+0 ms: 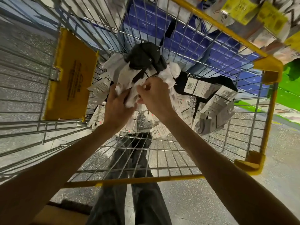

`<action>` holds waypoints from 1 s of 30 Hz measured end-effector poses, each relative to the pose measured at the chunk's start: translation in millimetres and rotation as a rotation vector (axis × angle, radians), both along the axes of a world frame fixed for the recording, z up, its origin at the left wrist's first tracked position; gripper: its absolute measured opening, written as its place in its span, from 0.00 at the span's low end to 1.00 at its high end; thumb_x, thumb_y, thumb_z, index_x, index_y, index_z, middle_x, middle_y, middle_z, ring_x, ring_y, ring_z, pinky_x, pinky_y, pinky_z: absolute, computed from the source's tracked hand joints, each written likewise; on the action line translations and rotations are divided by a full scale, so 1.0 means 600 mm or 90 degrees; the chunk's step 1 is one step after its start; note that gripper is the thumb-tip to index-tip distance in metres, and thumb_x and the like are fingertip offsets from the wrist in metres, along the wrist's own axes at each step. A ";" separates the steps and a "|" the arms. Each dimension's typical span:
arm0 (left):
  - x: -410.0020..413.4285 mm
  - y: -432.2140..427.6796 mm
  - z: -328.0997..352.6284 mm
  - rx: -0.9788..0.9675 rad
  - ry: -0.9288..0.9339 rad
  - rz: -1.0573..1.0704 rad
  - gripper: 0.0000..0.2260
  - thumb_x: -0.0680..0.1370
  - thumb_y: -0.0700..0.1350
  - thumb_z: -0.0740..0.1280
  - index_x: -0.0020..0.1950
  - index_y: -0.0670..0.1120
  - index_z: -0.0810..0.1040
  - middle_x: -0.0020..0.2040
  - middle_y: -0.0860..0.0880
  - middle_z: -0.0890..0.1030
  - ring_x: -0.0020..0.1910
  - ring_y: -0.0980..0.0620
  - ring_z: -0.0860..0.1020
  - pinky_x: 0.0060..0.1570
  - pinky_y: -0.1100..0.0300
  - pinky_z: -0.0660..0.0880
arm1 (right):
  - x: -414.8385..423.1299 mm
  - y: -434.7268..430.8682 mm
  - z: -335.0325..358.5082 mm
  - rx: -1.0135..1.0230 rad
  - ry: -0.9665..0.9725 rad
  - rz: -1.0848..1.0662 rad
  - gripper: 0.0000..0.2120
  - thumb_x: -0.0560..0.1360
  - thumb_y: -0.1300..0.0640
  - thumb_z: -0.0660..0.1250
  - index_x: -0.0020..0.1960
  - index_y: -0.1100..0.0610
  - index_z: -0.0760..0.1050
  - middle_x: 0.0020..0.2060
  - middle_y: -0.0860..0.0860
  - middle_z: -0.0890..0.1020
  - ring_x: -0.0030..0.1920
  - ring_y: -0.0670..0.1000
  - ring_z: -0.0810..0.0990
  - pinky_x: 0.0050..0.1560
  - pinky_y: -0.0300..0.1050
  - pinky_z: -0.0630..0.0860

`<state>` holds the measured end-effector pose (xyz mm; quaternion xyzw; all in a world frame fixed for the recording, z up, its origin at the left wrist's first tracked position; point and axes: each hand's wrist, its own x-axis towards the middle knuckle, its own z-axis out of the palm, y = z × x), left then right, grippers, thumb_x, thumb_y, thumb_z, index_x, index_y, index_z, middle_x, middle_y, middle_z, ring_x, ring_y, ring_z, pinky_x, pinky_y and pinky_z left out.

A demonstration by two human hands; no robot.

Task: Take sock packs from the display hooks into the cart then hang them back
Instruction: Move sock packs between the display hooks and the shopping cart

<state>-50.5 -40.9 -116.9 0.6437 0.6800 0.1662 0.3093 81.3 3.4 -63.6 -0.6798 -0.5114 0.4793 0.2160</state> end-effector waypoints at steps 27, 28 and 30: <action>-0.053 0.017 -0.047 -0.594 -0.589 0.340 0.08 0.74 0.37 0.64 0.49 0.49 0.78 0.42 0.49 0.85 0.42 0.49 0.81 0.47 0.54 0.76 | 0.215 -0.139 -0.287 0.058 -0.605 0.645 0.27 0.64 0.64 0.77 0.61 0.65 0.76 0.55 0.61 0.80 0.56 0.61 0.79 0.57 0.57 0.78; -0.054 0.017 -0.045 -0.590 -0.593 0.341 0.09 0.73 0.38 0.65 0.49 0.49 0.78 0.42 0.49 0.85 0.42 0.49 0.81 0.48 0.53 0.76 | 0.218 -0.132 -0.281 0.058 -0.584 0.643 0.29 0.60 0.64 0.80 0.60 0.65 0.77 0.53 0.61 0.81 0.55 0.61 0.80 0.55 0.57 0.79; -0.055 0.019 -0.037 -0.588 -0.614 0.345 0.11 0.69 0.39 0.67 0.49 0.49 0.78 0.42 0.49 0.84 0.42 0.48 0.81 0.49 0.52 0.76 | 0.224 -0.119 -0.265 0.040 -0.536 0.667 0.31 0.60 0.58 0.81 0.60 0.62 0.78 0.53 0.60 0.80 0.57 0.60 0.79 0.58 0.56 0.77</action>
